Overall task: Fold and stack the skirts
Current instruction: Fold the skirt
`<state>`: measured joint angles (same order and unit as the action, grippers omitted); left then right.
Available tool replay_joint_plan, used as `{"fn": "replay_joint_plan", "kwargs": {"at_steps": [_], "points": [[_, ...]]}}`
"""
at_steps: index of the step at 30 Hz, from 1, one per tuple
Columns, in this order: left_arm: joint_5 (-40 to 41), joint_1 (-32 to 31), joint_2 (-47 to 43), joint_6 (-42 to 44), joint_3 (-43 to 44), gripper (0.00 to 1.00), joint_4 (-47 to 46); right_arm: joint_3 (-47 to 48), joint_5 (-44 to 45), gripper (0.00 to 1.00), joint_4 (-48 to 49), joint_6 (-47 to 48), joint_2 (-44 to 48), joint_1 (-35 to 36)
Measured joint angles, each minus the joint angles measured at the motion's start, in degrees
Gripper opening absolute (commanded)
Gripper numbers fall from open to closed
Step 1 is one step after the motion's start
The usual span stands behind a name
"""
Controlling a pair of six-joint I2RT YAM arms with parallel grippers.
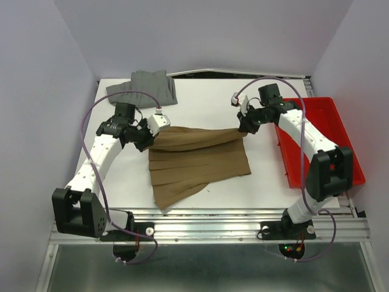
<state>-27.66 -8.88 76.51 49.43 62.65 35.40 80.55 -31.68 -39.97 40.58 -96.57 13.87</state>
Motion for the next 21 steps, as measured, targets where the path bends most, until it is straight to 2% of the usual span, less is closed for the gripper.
{"fn": "replay_joint_plan", "kwargs": {"at_steps": [4,9,14,21], "points": [[-1.0,-0.6,-4.6,2.9,-0.5,0.00,5.2,-4.4,-0.1,0.01,-0.8,1.3,5.4,0.5],[-1.7,-4.6,-9.2,5.7,-6.1,0.00,9.3,-14.8,0.9,0.01,0.6,2.4,8.4,2.5],[0.0,-9.3,-6.9,6.0,-14.2,0.00,9.4,-22.3,2.5,0.01,1.4,3.0,6.2,4.7],[2.8,-9.9,-1.7,4.4,-15.7,0.00,5.2,-23.1,2.9,0.01,2.1,3.1,5.8,5.7]]}}
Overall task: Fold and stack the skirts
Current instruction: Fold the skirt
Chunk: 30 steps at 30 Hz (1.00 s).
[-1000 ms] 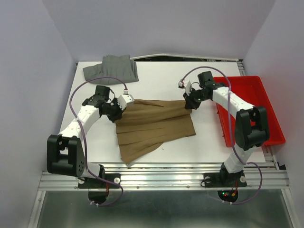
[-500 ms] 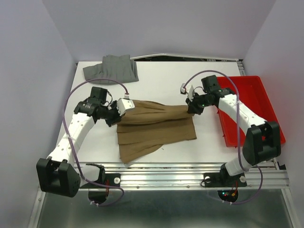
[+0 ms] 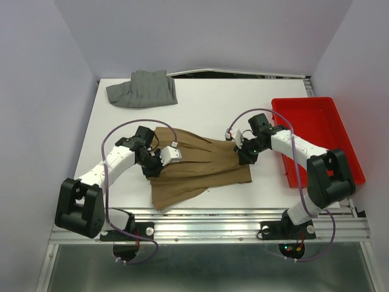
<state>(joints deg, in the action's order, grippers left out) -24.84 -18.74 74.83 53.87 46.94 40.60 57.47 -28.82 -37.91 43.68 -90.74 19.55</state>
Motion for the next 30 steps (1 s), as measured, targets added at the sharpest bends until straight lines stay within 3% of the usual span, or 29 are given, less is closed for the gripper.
{"fn": "replay_joint_plan", "kwargs": {"at_steps": [7,13,18,21,27,30], "points": [[1.2,0.0,1.6,-1.4,1.3,0.00,-1.0,3.5,1.1,0.01,-1.8,-0.3,-0.1,0.0],[0.4,1.2,1.2,-1.2,9.2,0.00,2.6,13.4,1.2,0.01,-5.6,-0.9,0.5,0.0],[-1.4,1.8,-2.1,0.2,13.1,0.00,6.6,14.8,0.7,0.01,-9.2,-1.0,4.6,0.9],[-2.0,1.8,-4.3,1.3,13.1,0.00,9.7,12.8,0.8,0.01,-9.7,-1.2,7.1,2.6],[-2.0,1.8,-5.9,2.8,7.7,0.00,10.2,-0.8,1.1,0.01,-6.4,-2.1,10.4,6.9],[-1.9,1.7,-4.5,2.9,3.7,0.13,9.5,-6.4,2.3,0.01,-3.5,-2.4,8.2,7.0]]}}
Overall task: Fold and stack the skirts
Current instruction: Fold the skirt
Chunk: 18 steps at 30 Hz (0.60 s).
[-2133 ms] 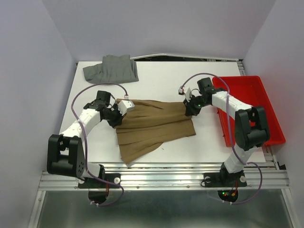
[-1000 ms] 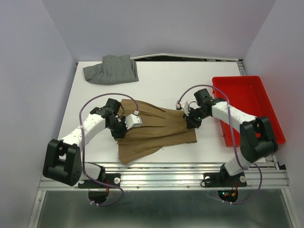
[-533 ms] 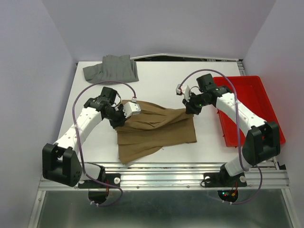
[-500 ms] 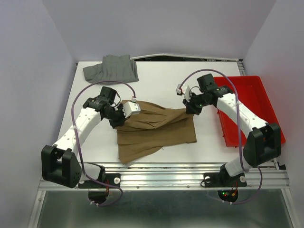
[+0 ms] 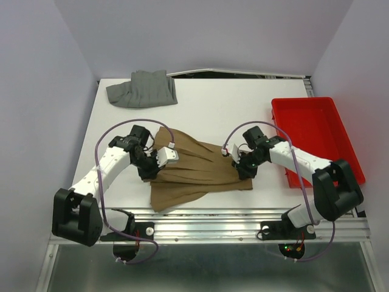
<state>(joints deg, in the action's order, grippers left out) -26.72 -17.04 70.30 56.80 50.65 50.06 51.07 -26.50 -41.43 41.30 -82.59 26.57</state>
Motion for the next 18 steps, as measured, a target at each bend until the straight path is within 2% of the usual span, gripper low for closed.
{"fn": "replay_joint_plan", "kwargs": {"at_steps": [1,2,3,12,18], "points": [[0.0,0.0,0.5,-0.1,-0.5,0.11,-0.4,-0.9,0.1,0.01,0.5,0.0,-0.8,0.0],[0.0,-0.2,1.2,0.0,-1.2,0.03,-1.1,-1.7,0.3,0.01,1.4,-0.2,-1.5,0.0],[0.0,-0.2,1.6,0.1,-1.6,0.00,-1.5,-2.1,0.4,0.01,2.0,-0.2,-1.9,0.0],[0.4,-0.4,1.8,0.2,-2.9,0.00,-4.2,-1.5,2.2,0.01,3.5,-0.5,-1.6,0.0],[0.1,-0.4,-0.6,0.5,-0.9,0.00,-1.4,4.8,2.7,0.01,-1.9,0.4,2.1,0.0]]}}
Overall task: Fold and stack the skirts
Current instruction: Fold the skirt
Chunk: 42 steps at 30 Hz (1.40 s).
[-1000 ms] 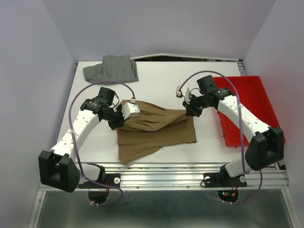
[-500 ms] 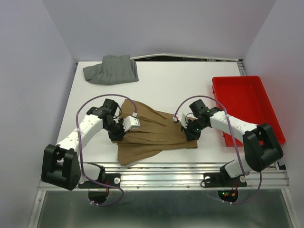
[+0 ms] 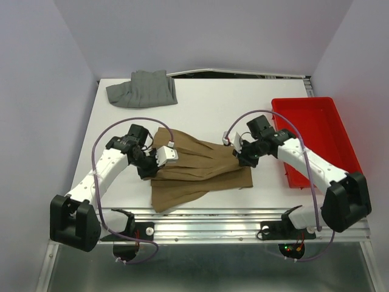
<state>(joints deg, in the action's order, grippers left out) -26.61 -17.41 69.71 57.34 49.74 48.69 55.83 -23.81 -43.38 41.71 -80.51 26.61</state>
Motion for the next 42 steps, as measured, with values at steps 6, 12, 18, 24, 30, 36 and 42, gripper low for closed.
{"fn": "replay_joint_plan", "kwargs": {"at_steps": [6,12,18,24,30,36,42], "points": [[-2.1,0.0,-2.4,2.2,3.0,0.00,5.2,2.6,-0.6,0.01,-3.7,2.1,6.7,0.0],[-3.8,-1.3,-0.8,3.7,3.1,0.02,7.6,-5.2,-0.5,0.01,-2.3,4.0,5.1,0.0],[-4.8,-4.2,1.0,3.6,0.4,0.44,5.8,-11.4,-0.2,0.01,1.7,5.1,2.1,0.0],[-3.2,-5.7,-0.7,2.5,-0.5,0.77,4.9,-12.5,-0.2,0.59,2.9,6.5,2.1,0.0],[-2.0,-5.3,-5.7,-1.1,6.0,0.72,5.2,-10.7,-1.1,0.74,-0.3,5.9,6.6,0.0],[-2.7,-4.0,-0.9,-13.2,8.6,0.52,-4.2,0.8,-2.8,0.62,-1.5,0.1,7.7,0.0],[0.6,-4.0,14.9,-22.8,9.4,0.39,-11.8,9.5,-3.4,0.41,1.4,-4.4,-4.3,0.0]]}}
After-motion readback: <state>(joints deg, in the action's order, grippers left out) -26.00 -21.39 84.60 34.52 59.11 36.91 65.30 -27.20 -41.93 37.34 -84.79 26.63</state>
